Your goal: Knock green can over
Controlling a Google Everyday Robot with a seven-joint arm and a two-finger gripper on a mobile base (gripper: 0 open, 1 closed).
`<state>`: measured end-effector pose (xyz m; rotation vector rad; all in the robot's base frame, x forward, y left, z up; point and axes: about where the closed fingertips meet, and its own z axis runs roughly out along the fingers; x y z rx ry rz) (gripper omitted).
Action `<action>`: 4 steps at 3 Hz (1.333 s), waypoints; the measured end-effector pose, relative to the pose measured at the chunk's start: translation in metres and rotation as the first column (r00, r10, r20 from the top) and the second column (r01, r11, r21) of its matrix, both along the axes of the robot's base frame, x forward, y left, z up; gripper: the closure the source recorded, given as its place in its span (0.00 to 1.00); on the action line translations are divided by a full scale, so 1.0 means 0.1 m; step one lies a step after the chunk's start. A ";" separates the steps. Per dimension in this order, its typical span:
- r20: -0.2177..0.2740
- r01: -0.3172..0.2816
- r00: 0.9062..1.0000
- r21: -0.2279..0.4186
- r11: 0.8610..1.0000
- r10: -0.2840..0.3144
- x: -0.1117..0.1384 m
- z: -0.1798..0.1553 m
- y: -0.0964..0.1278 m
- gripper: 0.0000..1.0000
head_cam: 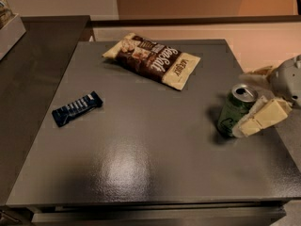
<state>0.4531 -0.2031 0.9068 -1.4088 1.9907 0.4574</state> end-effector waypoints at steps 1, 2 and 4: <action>0.002 0.007 1.000 0.025 1.000 -0.007 0.01 -0.02 0.00 0.38; 0.010 0.012 1.000 0.037 0.999 -0.012 0.01 0.01 0.01 0.61; -0.022 -0.025 0.999 -0.101 0.995 0.023 0.04 0.28 0.13 1.00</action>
Offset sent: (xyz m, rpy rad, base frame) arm 0.0021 -0.0035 0.0047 0.0528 -0.0211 -0.0259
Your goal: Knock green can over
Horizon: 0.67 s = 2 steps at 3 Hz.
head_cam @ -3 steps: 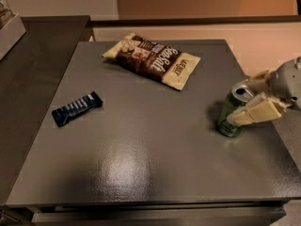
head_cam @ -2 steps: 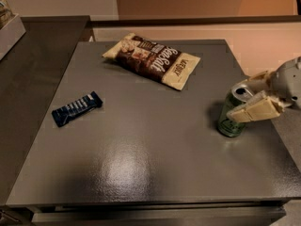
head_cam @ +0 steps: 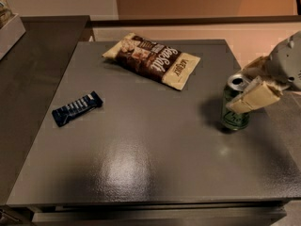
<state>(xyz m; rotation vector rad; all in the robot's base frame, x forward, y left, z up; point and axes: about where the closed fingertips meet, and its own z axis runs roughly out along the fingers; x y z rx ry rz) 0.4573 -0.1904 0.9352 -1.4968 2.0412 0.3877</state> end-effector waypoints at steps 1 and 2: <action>-0.066 -0.056 0.997 -0.168 0.984 0.045 0.05 0.00 0.08 1.00; -0.126 -0.111 0.989 -0.320 0.941 0.074 0.10 -0.08 0.14 1.00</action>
Offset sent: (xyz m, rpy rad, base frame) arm 0.0164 0.0144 -0.0153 -0.5625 0.1908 0.1537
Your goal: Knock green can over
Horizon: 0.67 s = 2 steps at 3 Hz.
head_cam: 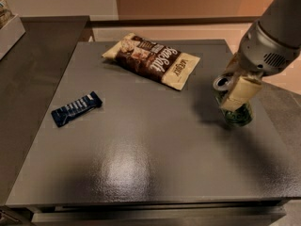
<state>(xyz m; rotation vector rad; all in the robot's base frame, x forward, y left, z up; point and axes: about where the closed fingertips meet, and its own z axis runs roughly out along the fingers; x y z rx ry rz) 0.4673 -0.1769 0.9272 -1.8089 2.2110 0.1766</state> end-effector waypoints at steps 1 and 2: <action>-0.028 -0.037 0.999 -0.132 0.991 0.033 0.05 -0.07 0.04 1.00; -0.051 -0.079 0.996 -0.233 0.969 0.069 0.08 -0.16 0.09 0.82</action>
Offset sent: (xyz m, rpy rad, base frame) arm 0.0024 0.0090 -0.0260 -0.3819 0.1082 0.1293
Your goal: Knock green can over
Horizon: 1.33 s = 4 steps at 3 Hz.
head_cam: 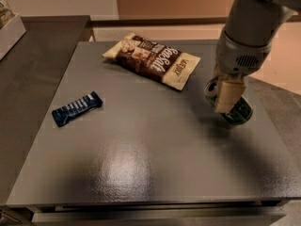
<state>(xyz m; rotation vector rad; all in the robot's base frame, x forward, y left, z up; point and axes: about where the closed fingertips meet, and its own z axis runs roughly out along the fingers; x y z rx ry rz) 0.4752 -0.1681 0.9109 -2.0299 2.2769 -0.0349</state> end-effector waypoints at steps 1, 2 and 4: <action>-0.023 -0.058 0.998 -0.093 0.994 0.057 0.01 -0.12 0.08 0.51; -0.040 -0.096 0.995 -0.131 0.987 0.092 0.01 -0.20 0.14 0.28; -0.050 -0.138 0.990 -0.160 0.977 0.132 0.01 -0.41 0.24 0.00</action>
Offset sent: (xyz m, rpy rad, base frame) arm -0.0148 0.0142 -0.0302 -0.2103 0.1194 0.1377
